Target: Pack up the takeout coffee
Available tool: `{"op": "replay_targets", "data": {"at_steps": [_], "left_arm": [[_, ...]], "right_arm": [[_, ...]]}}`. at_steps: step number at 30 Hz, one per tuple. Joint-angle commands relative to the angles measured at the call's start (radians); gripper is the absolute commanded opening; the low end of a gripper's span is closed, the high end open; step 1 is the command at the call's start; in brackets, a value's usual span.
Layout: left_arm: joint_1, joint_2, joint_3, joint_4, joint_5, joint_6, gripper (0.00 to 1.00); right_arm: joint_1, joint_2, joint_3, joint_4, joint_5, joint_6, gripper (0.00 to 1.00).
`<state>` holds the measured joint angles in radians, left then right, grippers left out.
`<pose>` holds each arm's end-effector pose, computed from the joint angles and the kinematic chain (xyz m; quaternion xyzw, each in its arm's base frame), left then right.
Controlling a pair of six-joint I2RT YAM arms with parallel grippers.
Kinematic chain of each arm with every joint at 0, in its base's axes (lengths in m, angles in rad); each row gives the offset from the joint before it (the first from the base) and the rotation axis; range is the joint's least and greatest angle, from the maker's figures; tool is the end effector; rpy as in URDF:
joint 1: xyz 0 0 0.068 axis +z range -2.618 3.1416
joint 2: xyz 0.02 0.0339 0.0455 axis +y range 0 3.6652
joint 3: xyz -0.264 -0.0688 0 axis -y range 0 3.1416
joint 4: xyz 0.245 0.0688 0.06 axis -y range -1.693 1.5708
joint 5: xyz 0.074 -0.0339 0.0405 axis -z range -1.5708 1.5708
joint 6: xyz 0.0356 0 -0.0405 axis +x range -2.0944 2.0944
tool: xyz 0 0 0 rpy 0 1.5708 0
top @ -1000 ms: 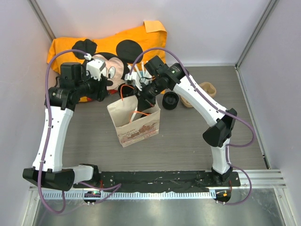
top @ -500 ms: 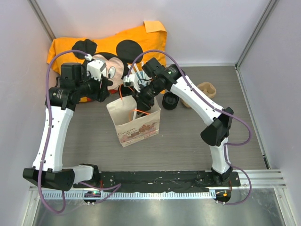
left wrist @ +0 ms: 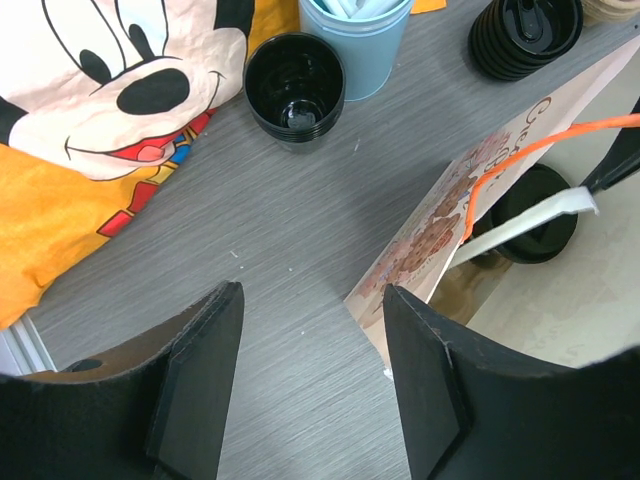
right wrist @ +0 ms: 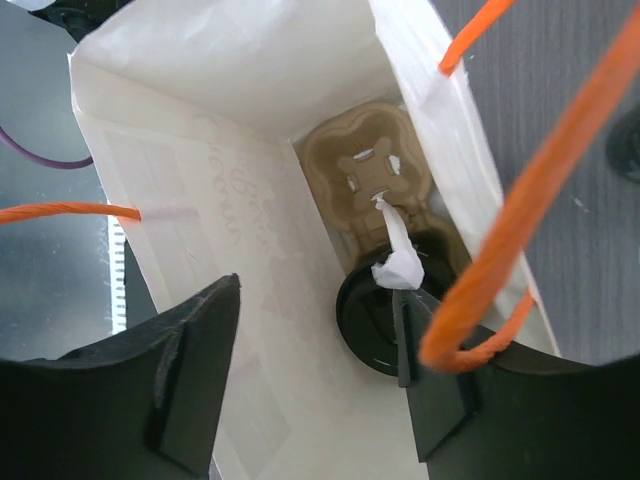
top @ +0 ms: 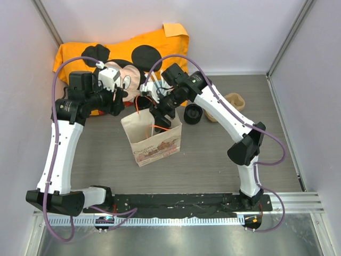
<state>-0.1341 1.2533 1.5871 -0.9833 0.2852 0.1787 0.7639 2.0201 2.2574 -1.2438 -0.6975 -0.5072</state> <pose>0.2321 -0.0414 0.4358 0.2005 0.8660 -0.1175 0.4427 0.2823 0.3021 0.3816 -0.6124 0.6699 0.3590 0.2175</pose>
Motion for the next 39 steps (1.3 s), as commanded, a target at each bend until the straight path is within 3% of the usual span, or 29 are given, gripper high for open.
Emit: {"op": "replay_targets", "data": {"at_steps": [1, 13, 21, 29, 34, 39], "left_arm": [[0.008, -0.011, 0.008, 0.040, 0.023, -0.015, 0.63], [0.010, -0.008, 0.019, 0.035, 0.037, -0.022, 0.72], [0.010, 0.006, 0.034, 0.015, 0.068, -0.008, 0.82], [0.010, 0.011, 0.047, 0.008, 0.083, -0.008, 0.99], [0.011, -0.002, 0.054, 0.008, 0.117, -0.004, 1.00], [0.010, -0.026, 0.053, 0.012, 0.167, 0.004, 1.00]], "right_arm": [[0.003, -0.101, 0.076, 0.003, 0.021, -0.013, 0.70], [-0.026, -0.179, 0.099, 0.024, 0.061, 0.002, 0.80], [-0.083, -0.250, 0.108, 0.059, 0.047, 0.015, 0.99], [-0.256, -0.380, 0.010, 0.196, -0.036, 0.125, 1.00], [-0.310, -0.454, -0.081, 0.196, -0.020, 0.118, 1.00], [-0.330, -0.544, -0.235, 0.231, 0.088, 0.111, 1.00]]}}
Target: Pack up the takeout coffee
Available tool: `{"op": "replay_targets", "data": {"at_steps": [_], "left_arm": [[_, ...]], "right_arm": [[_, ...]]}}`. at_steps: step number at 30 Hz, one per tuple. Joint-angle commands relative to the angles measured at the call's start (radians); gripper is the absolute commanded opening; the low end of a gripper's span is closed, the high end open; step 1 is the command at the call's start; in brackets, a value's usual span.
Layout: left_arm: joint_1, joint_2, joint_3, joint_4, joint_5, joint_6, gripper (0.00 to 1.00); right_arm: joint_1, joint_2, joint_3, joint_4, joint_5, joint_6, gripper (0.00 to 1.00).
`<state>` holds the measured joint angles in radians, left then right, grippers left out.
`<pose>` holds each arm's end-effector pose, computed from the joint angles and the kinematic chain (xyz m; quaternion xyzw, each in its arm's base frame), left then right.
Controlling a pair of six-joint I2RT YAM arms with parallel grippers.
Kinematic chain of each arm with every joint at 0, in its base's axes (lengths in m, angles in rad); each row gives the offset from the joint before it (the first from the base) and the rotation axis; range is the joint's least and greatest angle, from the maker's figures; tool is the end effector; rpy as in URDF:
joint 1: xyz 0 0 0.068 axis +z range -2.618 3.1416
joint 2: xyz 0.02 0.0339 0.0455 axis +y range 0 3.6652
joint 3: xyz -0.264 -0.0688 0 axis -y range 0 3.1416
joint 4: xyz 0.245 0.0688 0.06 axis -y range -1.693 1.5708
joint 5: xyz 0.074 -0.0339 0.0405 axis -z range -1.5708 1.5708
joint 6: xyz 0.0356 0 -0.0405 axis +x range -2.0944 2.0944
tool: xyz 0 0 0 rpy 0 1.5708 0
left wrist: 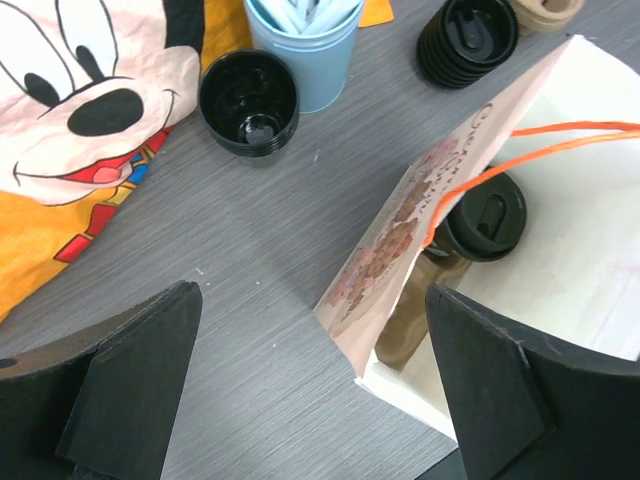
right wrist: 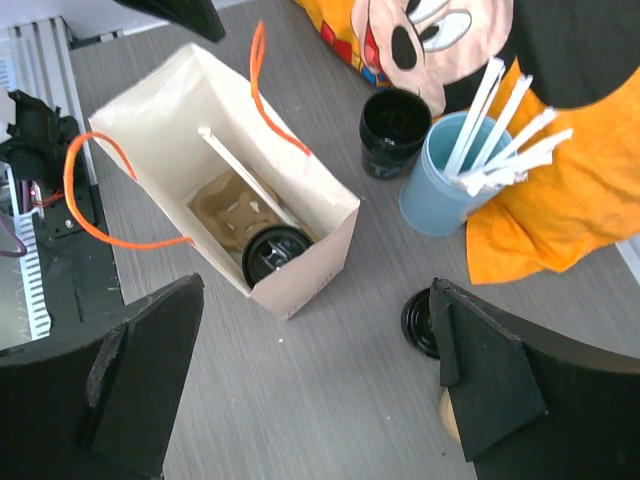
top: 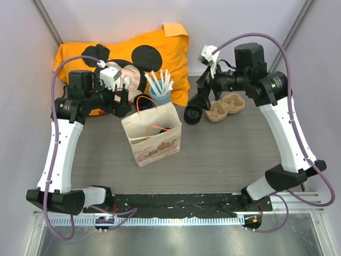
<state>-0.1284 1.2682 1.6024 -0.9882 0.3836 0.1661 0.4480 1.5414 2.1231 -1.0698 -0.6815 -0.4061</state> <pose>0.2344 -0.0437 0.4374 0.2126 0.8584 -0.1627 0.4375 0.2370 0.1388 0.5145 -0.4913 0.6639 0.2965 0.4796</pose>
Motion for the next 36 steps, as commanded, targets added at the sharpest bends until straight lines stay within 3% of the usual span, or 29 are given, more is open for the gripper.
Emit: {"op": "replay_targets", "data": {"at_steps": [1, 12, 20, 28, 36], "left_arm": [[0.004, -0.047, 0.034, 0.022, 0.089, 0.016, 1.00], [0.068, -0.154, -0.001, 0.131, 0.166, -0.068, 1.00], [0.124, -0.240, -0.007, 0.155, 0.000, -0.096, 1.00], [0.167, -0.290, -0.010, 0.134, -0.164, -0.102, 1.00], [0.168, -0.291, 0.143, 0.059, -0.298, -0.117, 1.00]], "right_arm": [[-0.020, -0.081, -0.124, 0.074, 0.077, 0.006, 1.00], [-0.112, -0.367, -0.480, 0.252, 0.236, 0.050, 1.00], [-0.176, -0.526, -0.644, 0.427, 0.512, 0.142, 1.00], [-0.221, -0.583, -0.658, 0.518, 0.784, 0.214, 1.00], [-0.229, -0.581, -0.566, 0.489, 0.870, 0.256, 1.00]]}}
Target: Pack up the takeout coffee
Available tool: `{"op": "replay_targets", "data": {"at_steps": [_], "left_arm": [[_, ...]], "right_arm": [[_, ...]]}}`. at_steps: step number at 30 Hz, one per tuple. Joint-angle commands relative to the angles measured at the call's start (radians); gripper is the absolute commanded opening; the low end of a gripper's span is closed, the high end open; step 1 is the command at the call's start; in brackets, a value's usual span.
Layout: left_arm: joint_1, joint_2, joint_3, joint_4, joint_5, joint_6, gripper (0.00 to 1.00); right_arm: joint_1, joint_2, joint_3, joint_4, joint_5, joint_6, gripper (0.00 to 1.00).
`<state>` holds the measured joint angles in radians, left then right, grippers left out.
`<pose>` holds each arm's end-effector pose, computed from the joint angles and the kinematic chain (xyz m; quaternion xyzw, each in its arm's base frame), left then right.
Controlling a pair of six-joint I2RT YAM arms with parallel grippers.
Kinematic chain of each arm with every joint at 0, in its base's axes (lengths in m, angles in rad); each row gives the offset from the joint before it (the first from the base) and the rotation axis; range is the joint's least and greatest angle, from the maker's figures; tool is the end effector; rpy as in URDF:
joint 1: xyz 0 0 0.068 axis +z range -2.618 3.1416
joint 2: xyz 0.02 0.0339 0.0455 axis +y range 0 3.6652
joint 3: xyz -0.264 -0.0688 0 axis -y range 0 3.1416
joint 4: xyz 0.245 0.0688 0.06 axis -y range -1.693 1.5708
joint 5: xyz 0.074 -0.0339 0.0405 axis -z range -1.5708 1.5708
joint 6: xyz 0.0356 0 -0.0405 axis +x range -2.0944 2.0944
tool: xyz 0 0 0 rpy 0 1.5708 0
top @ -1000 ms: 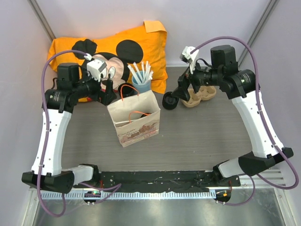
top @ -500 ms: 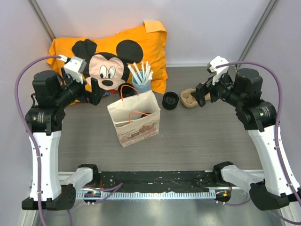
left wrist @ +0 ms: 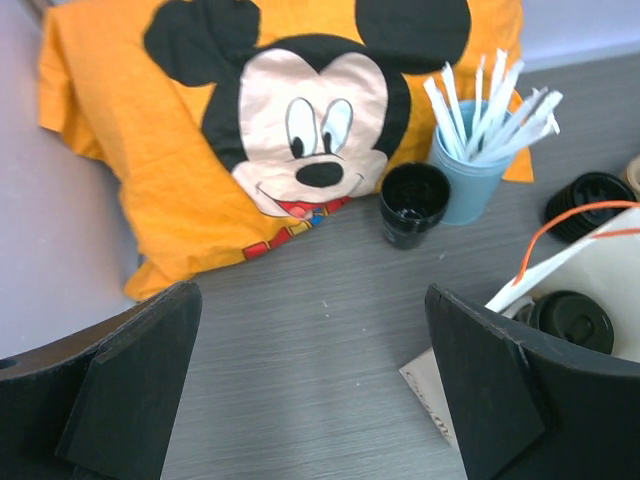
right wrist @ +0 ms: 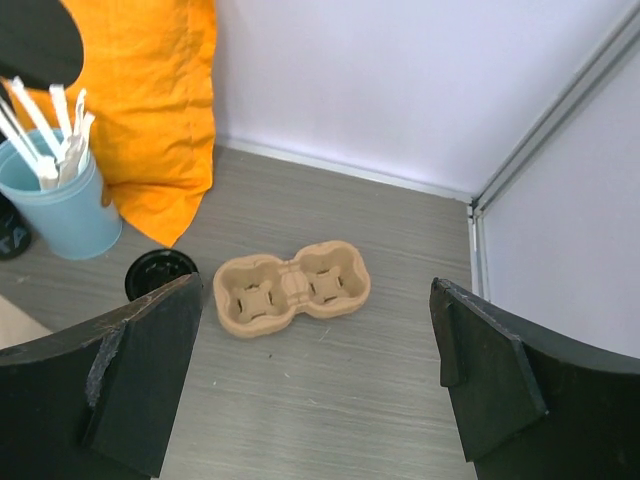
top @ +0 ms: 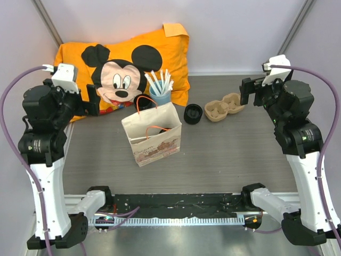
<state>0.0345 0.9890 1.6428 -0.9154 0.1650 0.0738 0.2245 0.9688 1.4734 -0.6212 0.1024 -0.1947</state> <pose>0.1384 -0.0011 0.5025 0.0657 0.7895 -0.0324 0.6094 0.1613 0.0331 0.4893 -0.1220 0.7369 -0.0283 0.6643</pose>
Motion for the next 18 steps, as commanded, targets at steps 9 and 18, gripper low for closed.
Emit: {"op": "replay_targets", "data": {"at_steps": [9, 18], "left_arm": [[0.005, -0.001, 0.186, -0.056, -0.108, -0.037, 1.00], [0.007, -0.003, 0.187, -0.056, -0.098, -0.057, 1.00]], "right_arm": [[-0.002, -0.004, 0.177, -0.015, 0.076, 0.052, 1.00], [-0.002, 0.004, 0.189, -0.020, 0.046, 0.064, 1.00]]}}
